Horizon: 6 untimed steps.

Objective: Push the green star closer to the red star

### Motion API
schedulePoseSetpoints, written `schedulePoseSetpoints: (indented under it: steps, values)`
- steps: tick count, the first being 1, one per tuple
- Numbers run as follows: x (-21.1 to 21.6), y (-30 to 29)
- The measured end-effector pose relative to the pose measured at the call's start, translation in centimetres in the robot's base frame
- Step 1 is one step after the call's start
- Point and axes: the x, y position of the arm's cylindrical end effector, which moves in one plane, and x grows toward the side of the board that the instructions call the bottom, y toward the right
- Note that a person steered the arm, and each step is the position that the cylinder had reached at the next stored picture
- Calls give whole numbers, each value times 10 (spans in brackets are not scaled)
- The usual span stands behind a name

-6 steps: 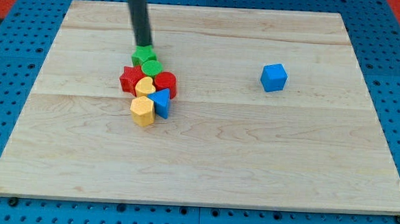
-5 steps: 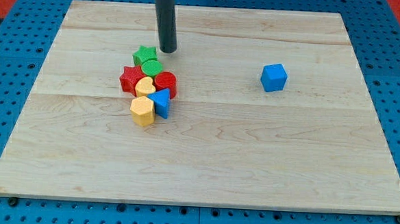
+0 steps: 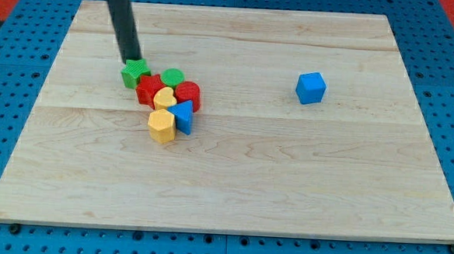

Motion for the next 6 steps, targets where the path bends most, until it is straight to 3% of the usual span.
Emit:
schedulePoseSetpoints:
  steps: [1,3,4,6]
  values:
    - [11,-22]
    - [-19,19]
    - [0,43]
    - [48,16]
